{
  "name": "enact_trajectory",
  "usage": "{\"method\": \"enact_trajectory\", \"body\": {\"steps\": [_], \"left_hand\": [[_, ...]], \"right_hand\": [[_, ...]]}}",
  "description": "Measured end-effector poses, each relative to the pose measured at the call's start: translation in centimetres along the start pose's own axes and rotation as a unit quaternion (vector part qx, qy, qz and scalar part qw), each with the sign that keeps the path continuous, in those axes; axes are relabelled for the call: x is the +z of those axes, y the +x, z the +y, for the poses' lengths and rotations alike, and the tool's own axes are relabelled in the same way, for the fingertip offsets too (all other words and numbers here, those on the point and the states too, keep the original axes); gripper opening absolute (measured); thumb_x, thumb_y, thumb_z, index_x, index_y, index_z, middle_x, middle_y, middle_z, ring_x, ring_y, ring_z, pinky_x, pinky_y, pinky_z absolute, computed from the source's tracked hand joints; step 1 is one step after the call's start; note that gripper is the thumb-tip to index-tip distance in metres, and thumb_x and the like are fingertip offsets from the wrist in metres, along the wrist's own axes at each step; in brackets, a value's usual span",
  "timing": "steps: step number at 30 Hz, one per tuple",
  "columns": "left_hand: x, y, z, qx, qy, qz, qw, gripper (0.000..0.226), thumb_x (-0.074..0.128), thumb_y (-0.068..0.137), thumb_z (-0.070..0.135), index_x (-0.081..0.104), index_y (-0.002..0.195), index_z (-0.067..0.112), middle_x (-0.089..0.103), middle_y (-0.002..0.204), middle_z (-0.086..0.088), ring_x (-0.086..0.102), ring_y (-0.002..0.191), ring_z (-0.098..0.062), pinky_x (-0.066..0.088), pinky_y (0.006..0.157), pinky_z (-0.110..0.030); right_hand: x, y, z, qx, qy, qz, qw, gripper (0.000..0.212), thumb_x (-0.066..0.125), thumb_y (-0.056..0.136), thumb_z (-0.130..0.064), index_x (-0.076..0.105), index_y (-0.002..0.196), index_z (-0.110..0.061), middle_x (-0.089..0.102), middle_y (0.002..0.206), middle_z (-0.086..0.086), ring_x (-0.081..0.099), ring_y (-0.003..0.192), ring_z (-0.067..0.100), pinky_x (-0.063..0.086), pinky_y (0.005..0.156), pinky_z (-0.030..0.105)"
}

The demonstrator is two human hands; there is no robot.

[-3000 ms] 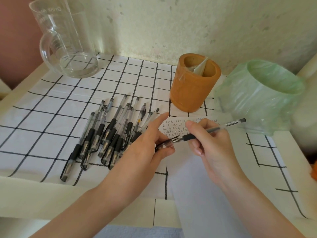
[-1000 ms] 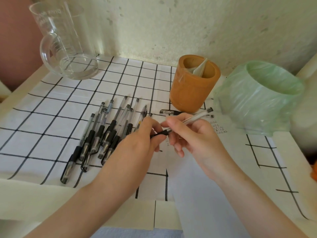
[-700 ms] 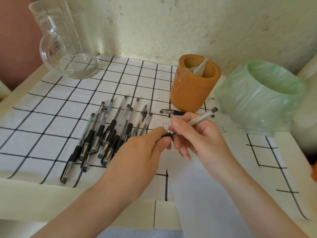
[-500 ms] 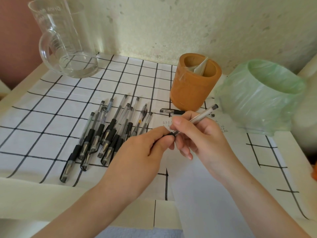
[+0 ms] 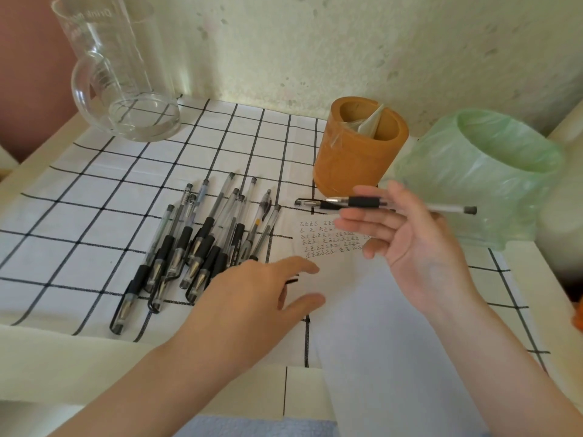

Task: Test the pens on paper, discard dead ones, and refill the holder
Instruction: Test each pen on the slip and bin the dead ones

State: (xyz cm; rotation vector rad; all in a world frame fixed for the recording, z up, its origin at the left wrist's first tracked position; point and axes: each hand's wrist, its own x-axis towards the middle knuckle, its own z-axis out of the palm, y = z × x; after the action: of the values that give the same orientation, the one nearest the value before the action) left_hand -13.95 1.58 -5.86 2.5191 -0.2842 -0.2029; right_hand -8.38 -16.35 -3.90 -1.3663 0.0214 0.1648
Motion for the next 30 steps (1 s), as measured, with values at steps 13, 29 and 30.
{"method": "enact_trajectory", "body": {"steps": [13, 29, 30], "left_hand": [[1.3, 0.2, -0.3, 0.034, 0.165, -0.063, 0.984, 0.072, 0.041, 0.078, 0.071, 0.012, 0.14, 0.051, 0.04, 0.067, 0.009, 0.049, 0.074, -0.01, 0.037, 0.064, -0.024], [1.7, 0.2, -0.8, 0.045, 0.143, -0.055, 0.987, 0.068, 0.042, 0.08, 0.067, 0.014, 0.139, 0.049, 0.046, 0.067, 0.01, 0.052, 0.071, -0.008, 0.043, 0.065, -0.024], [1.8, 0.2, -0.8, 0.045, 0.143, -0.055, 0.987, 0.068, 0.042, 0.08, 0.068, 0.015, 0.139, 0.049, 0.046, 0.067, 0.01, 0.052, 0.072, -0.008, 0.044, 0.065, -0.024]], "right_hand": [[1.0, 0.8, 4.5, -0.045, -0.136, 0.047, 0.989, 0.023, 0.063, 0.089, -0.015, 0.06, 0.081, 0.006, 0.06, 0.054, 0.014, 0.057, 0.043, 0.02, 0.034, 0.038, 0.015], [1.2, 1.2, 6.4, -0.148, -0.262, 0.111, 0.947, 0.043, 0.063, 0.084, -0.005, 0.039, 0.05, -0.014, 0.034, 0.041, -0.01, 0.031, 0.044, 0.005, 0.03, 0.047, 0.014], [1.2, 1.2, 6.4, -0.15, -0.263, 0.11, 0.947, 0.043, 0.063, 0.084, -0.005, 0.039, 0.05, -0.014, 0.034, 0.041, -0.01, 0.031, 0.044, 0.005, 0.03, 0.048, 0.014]]}}
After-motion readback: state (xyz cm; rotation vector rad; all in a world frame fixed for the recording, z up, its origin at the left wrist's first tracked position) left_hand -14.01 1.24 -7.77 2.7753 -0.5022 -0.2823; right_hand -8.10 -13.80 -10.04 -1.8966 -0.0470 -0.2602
